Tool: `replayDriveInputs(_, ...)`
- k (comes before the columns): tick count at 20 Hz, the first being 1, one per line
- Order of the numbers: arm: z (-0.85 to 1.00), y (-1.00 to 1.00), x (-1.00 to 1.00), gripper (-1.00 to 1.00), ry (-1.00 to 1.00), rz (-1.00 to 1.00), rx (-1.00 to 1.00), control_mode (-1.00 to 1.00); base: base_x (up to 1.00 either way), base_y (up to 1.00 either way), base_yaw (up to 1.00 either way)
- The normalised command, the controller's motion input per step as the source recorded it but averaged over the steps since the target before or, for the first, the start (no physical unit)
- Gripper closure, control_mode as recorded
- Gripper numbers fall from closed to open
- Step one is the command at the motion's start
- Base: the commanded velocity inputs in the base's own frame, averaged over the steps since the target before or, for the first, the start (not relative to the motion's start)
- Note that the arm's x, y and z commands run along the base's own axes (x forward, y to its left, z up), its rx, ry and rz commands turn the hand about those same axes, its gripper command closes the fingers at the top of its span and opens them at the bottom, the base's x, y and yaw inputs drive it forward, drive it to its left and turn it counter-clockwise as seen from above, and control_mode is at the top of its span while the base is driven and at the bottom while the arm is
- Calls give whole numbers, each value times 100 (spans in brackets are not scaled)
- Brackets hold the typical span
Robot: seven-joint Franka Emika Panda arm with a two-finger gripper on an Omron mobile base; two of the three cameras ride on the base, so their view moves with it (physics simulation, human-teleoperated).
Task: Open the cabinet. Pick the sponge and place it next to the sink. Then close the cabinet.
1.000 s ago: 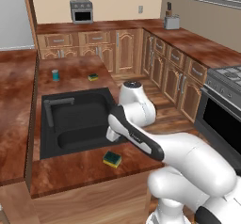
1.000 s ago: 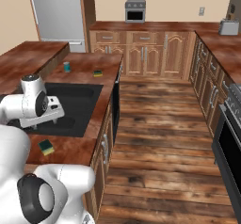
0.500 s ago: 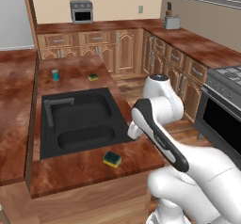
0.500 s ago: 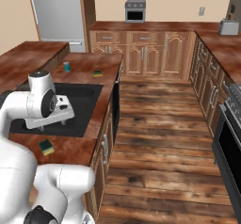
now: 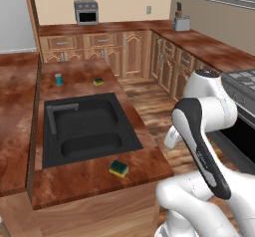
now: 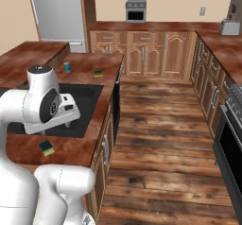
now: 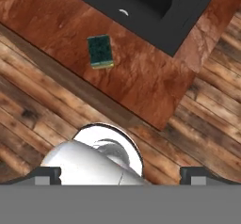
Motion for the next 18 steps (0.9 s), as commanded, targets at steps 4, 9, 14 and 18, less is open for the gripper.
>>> replayDriveInputs(4, 45, -42, -81, -100, 0, 0, 0, -100, 0, 0, 0)
replayDriveInputs(9, 48, 0, -63, -100, 0, -1, 0, -100, 0, 0, 0)
replayDriveInputs(14, 51, 0, -43, -100, -3, -8, 1, -100, 0, 0, 0)
replayDriveInputs(18, 53, 0, -39, -100, -10, -11, 11, -100, 0, 0, 0)
